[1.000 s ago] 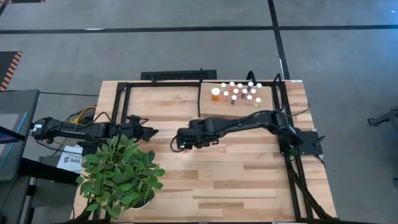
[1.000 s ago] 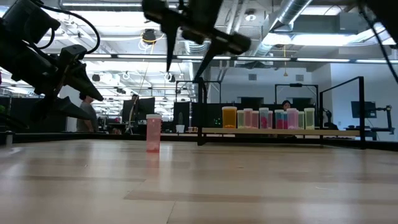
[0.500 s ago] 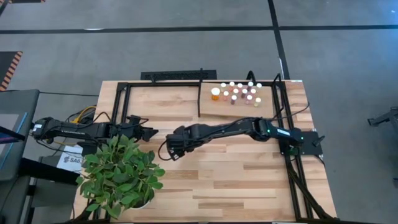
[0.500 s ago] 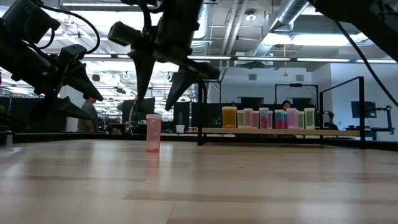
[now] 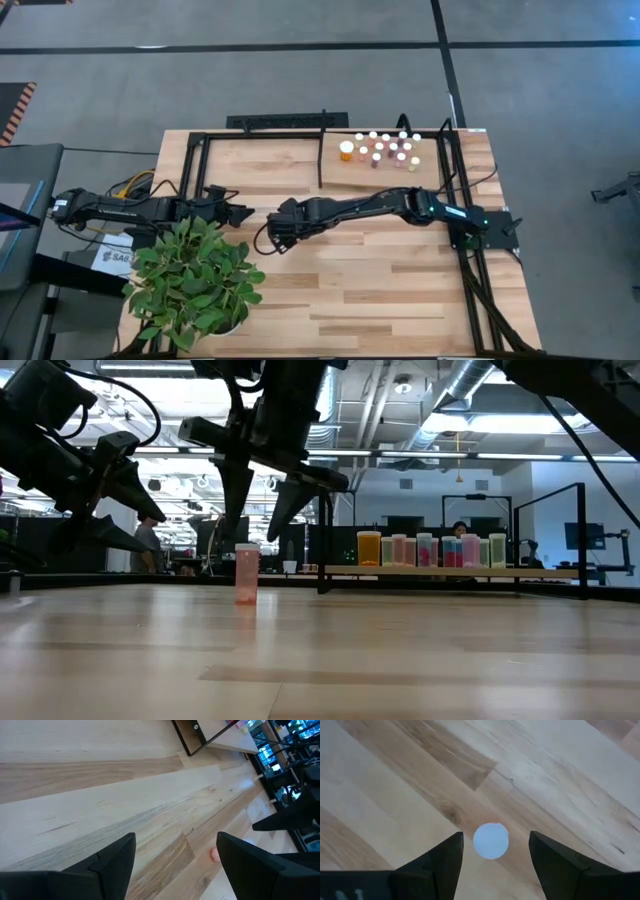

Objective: Pick and place medicine bottles onto shelf by color
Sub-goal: Put the pink pill bottle on the shelf

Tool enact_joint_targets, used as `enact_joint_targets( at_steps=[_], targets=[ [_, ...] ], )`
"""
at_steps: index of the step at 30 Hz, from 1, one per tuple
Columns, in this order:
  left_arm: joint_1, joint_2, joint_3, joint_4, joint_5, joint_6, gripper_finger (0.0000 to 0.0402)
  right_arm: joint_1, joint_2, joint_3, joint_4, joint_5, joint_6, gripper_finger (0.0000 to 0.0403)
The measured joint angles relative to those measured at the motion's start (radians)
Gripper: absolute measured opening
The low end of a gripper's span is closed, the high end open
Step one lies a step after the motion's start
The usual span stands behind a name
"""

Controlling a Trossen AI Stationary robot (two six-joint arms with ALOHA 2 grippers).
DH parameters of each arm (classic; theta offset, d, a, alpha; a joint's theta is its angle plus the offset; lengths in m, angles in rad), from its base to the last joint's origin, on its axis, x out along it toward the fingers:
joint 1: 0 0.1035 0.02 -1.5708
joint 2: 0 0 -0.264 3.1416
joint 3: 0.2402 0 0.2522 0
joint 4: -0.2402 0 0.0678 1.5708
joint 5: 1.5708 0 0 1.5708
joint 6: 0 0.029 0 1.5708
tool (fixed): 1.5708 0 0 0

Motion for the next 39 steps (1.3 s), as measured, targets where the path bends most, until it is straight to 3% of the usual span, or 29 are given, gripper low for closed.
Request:
enact_joint_targets(
  at_steps=[19, 25, 39],
  targets=[
    [0.0, 0.0, 0.0, 0.0, 0.001, 0.0, 0.0265, -0.016, 0.025, -0.058, 0.078, -0.015, 0.025, 0.0249],
    [0.0, 0.0, 0.0, 0.0, 0.001, 0.0, 0.0265, -0.014, 0.068, -0.061, 0.086, -0.089, 0.092, 0.0249],
    [0.0, 0.0, 0.0, 0.0, 0.0, 0.0, 0.0265, -0.036, 0.071, -0.059, 0.091, -0.084, 0.168, 0.0246]
  ],
)
